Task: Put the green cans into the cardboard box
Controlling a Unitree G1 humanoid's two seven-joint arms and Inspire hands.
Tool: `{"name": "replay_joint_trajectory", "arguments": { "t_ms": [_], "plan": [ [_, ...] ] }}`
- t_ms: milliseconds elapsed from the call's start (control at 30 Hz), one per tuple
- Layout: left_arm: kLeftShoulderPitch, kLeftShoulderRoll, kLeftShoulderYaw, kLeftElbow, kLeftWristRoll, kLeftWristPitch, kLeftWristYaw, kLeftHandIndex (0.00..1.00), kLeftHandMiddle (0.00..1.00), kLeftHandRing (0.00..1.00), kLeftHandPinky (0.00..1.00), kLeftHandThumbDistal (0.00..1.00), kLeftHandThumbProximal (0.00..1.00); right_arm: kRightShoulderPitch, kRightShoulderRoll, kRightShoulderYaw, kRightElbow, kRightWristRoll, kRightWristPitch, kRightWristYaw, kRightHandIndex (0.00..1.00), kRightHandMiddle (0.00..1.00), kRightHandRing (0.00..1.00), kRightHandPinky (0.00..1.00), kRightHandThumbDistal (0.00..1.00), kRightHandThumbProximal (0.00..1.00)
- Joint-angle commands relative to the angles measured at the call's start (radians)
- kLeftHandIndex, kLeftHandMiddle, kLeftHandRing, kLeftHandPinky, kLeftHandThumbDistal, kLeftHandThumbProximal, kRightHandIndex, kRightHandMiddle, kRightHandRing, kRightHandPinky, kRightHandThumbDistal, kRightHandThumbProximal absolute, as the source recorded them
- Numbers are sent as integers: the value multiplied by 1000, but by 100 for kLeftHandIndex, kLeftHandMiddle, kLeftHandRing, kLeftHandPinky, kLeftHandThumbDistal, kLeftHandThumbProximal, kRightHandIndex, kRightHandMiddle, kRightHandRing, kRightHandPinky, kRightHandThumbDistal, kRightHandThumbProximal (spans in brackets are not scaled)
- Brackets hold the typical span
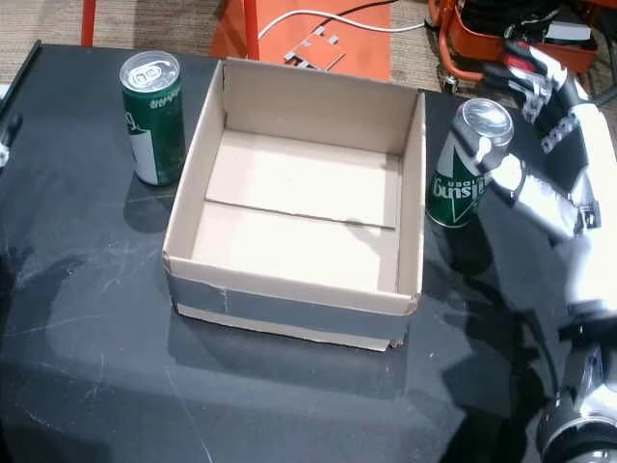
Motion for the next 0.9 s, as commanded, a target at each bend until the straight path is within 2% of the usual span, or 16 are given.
{"name": "replay_joint_trajectory", "arguments": {
  "t_ms": [0,33,100,133,200,300,400,500,600,733,800,867],
  "plan": [
    [-8,9,-15,2,32,-24,8,94,97,98,92,100,25,-11,-15,-6,2,9,13,4,79,67,67,75,100,83],
    [-21,13,-19,4,35,-27,11,95,98,99,91,100,21,-24,-14,-3,2,3,14,-2,75,66,67,75,100,84],
    [-42,19,-18,8,30,-19,-4,97,97,100,91,92,15,-44,-10,4,2,-6,14,-14,72,65,67,75,100,84],
    [-50,20,-19,11,31,-19,-10,96,94,99,89,94,16,-49,-8,7,1,-10,12,-20,72,65,67,75,100,84],
    [-65,21,-26,15,40,-25,-16,96,94,99,88,92,18,-55,-7,11,0,-10,16,-21,72,66,67,75,100,83],
    [-99,16,-36,26,47,-24,-19,94,95,99,89,91,14,-63,-6,13,2,-9,27,-24,72,66,67,74,100,83],
    [-123,6,-49,34,60,-50,-12,93,94,100,92,99,20,-64,-1,15,-3,-9,28,-27,74,67,66,73,100,81],
    [-125,-1,-44,39,64,-47,-25,93,94,100,94,98,18,-61,-3,27,-6,-37,-3,-68,71,68,68,73,100,82],
    [-120,3,-46,37,77,-55,-33,93,94,100,96,100,20,-64,5,19,-11,-33,-19,-90,70,68,69,73,100,76],
    [-116,11,-48,34,93,-75,-35,94,94,100,96,100,23,-80,32,-19,-15,-2,-47,-159,63,63,61,60,100,63],
    [-116,11,-50,34,99,-76,-32,95,95,100,97,100,24,-92,33,-31,-11,6,-43,-187,64,65,63,59,100,59],
    [-116,13,-48,37,98,-63,-30,96,95,100,96,99,21,-103,21,-28,-1,-12,-29,-226,68,70,67,63,100,61]
  ]
}}
